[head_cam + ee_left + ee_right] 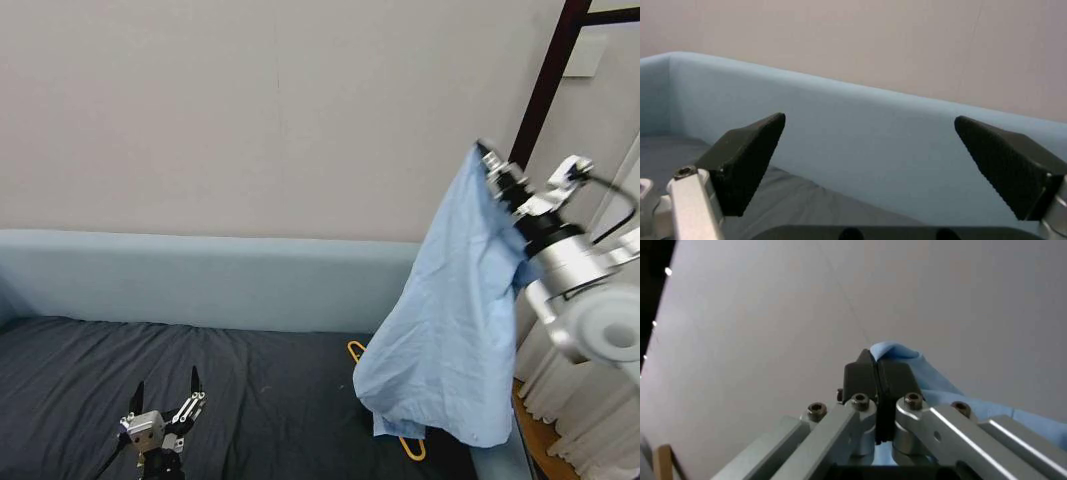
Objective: Pick up the clothes from the sofa and hang them on the clothes hanger.
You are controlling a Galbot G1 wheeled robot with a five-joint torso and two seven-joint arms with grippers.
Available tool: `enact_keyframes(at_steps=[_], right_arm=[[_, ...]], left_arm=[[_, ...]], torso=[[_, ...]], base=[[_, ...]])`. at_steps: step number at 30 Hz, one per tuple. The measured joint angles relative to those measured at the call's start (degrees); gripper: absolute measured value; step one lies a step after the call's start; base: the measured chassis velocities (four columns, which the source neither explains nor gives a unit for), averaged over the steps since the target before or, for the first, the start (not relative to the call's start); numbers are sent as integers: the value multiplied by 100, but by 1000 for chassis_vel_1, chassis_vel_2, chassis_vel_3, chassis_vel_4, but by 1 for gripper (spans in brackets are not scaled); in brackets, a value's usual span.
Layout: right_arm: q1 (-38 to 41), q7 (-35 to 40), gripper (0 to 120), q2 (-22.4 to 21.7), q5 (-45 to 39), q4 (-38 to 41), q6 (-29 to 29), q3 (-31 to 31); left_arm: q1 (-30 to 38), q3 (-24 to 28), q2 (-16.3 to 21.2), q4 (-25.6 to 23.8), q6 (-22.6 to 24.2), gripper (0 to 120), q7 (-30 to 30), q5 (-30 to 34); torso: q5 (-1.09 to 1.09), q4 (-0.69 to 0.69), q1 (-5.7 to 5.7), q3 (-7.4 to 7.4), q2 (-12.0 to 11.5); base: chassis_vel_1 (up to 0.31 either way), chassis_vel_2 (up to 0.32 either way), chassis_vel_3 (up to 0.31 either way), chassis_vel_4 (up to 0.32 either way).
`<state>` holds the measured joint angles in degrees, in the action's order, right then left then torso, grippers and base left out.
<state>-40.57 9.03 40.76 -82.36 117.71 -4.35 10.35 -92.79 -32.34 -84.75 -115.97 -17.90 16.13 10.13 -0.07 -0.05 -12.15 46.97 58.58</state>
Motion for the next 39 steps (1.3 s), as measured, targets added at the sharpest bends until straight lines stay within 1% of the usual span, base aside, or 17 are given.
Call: enact_keyframes(at_steps=[4, 5, 10, 11, 13, 16, 17, 21, 23, 26, 27, 30, 32, 34, 36, 38, 39], right_arm=[[-605, -277, 0, 977, 1442, -921, 4, -1054], [-605, -277, 0, 977, 1442, -921, 4, -1054], [-662, -636, 0, 2085, 2754, -2713, -234, -2098], [-662, -636, 0, 2085, 2754, -2713, -234, -2098], [-512, -652, 0, 2504, 3042, -3289, -341, -2361], [-366, -642, 0, 2803, 3202, -3678, -432, -2512], [-238, -614, 0, 3032, 3299, -3944, -497, -2605], [51, -181, 0, 3624, 3589, -4336, -543, -2834], [86, -47, 2, 3722, 3640, -4338, -506, -2892], [84, 525, 15, 3893, 3738, -4168, -171, -3109], [84, 525, 15, 3893, 3738, -4168, -171, -3109], [-69, 846, 28, 3878, 3849, -3881, 196, -3243], [-116, 920, 31, 3852, 3853, -3778, 284, -3254], [-358, 1131, 44, 3578, 3851, -3217, 745, -3311], [-485, 1088, 49, 3404, 3866, -2954, 871, -3333], [-756, 811, 57, 3074, 3915, -2459, 922, -3319], [-938, 373, 63, 2844, 4124, -2225, 801, -3251]], left_arm=[[-58, -166, 133, -53, 53, 100, 37, 90], [-58, -166, 133, -53, 53, 100, 37, 90], [-141, -519, 304, -70, 67, 100, 61, 226], [-141, -519, 304, -70, 67, 100, 61, 226], [-169, -577, 325, -67, 67, 100, 63, 237], [-183, -609, 325, -58, 60, 100, 65, 237], [-190, -623, 320, -54, 50, 100, 65, 236], [-207, -684, 313, -32, 26, 100, 68, 233], [-207, -691, 313, -18, 19, 100, 69, 231], [-198, -676, 270, 21, -3, 100, 70, 200], [-198, -676, 270, 21, -3, 100, 70, 200], [-197, -623, 219, 34, -25, 100, 71, 124], [-199, -616, 212, 34, -33, 100, 70, 110], [-224, -610, 200, 22, -51, 100, 72, 78], [-235, -612, 197, 17, -70, 100, 71, 65], [-246, -612, 182, 16, -96, 100, 71, 46], [-249, -592, 159, 16, -117, 100, 71, 9]], torso=[[2, -3, 0, 0, -1], [2, -3, 0, 0, -1], [1, -1, 0, 0, -1], [1, -1, 0, 0, -1], [-1, -2, 0, 0, -1], [-1, -2, 0, 0, -1], [-1, -1, 0, 0, -1], [-2, -1, 0, 0, -1], [-2, -1, 0, 0, -1], [0, -1, 0, -1, 0], [0, -1, 0, -1, 0], [1, -2, 0, 0, -1], [0, -2, 0, -1, -1], [2, -2, 0, -1, 0], [1, -3, 0, -1, 0], [2, -4, 0, -1, 0], [3, -3, 1, -1, 0]], base=[[0, 0, 0, 0], [0, 0, 0, 0], [0, 0, 0, 0], [0, 0, 0, 0], [0, 0, 0, 0], [0, 0, 0, 0], [0, 0, 0, 0], [0, 0, 0, 0], [0, 0, 0, 0], [0, 0, 0, 0], [0, 0, 0, 0], [0, 0, 0, 0], [0, 0, 0, 0], [0, 0, 0, 0], [0, 0, 0, 0], [0, 0, 0, 0], [0, 0, 0, 0]])
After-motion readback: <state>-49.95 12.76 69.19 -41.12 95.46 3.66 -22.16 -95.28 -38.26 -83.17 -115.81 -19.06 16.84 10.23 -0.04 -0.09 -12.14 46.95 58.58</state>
